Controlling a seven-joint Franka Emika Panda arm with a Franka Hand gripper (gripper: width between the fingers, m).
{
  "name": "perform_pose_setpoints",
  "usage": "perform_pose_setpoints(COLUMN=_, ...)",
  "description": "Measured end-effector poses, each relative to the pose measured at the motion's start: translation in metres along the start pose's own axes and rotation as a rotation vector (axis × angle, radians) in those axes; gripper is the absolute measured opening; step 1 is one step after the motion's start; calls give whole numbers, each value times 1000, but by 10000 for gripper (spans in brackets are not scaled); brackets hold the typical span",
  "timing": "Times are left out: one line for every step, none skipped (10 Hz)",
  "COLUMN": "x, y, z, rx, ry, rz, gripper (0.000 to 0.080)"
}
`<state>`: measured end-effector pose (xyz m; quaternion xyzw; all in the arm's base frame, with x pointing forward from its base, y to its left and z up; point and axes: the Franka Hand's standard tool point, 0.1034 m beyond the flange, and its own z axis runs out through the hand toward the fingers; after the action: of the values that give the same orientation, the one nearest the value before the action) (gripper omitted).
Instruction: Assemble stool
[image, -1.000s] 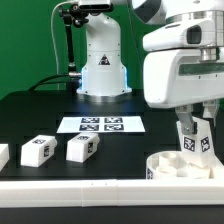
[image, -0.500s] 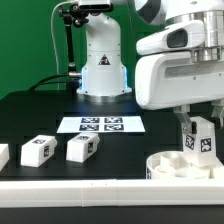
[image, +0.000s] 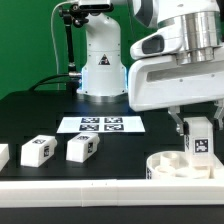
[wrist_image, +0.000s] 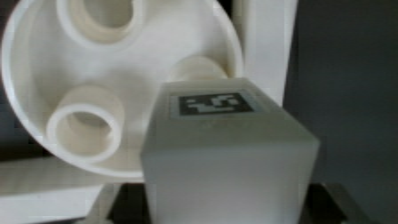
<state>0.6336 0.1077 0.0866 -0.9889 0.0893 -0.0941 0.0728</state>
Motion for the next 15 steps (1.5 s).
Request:
perform_pose_setpoints(x=0, y=0, z=0, rx=-1, ry=0, rz=65, gripper=346)
perform_pose_setpoints(x=0, y=1, z=0, rx=-2, ry=1, rz=108, gripper=346)
perform_pose_setpoints(x=0, y=1, z=0, rx=-1, ry=0, rz=186, gripper=346)
perform_pose_setpoints(x=0, y=1, z=0, rx=0, ry=0, rz=255, gripper=346)
perform_pose_setpoints(x=0, y=1, z=1, rx=-4, ry=0, rz=352, gripper=346)
perform_pose_setpoints(x=0, y=2, z=1, rx=-2, ry=0, rz=424, gripper=346)
perform_pose_setpoints(x=0, y=2, z=1, rx=-1, ry=-1, rz=471, gripper=346)
perform_pose_setpoints(x=0, y=3, z=1, rx=7, ry=-4, rz=574, gripper=346)
perform_pose_setpoints(x=1, y=3, z=1, rx=14, ry=0, rz=668, gripper=346)
perform_pose_setpoints(x=2, y=3, z=1, rx=13, ry=1, rz=694, gripper=346)
perform_pose_setpoints(x=2, y=4, z=1, rx=20, ry=-3, rz=784, gripper=346)
perform_pose_setpoints(x=3, y=5, z=1, rx=26, ry=-7, rz=827, gripper=346)
perform_pose_setpoints(x=3, y=5, z=1, rx=35, ry=-13, rz=915, gripper=346)
perform_pose_setpoints(x=3, y=5, z=1, rx=40, ry=-17, rz=959, gripper=346)
perform_pose_setpoints(x=3, y=6, z=1, rx=40, ry=-17, rz=953, gripper=346)
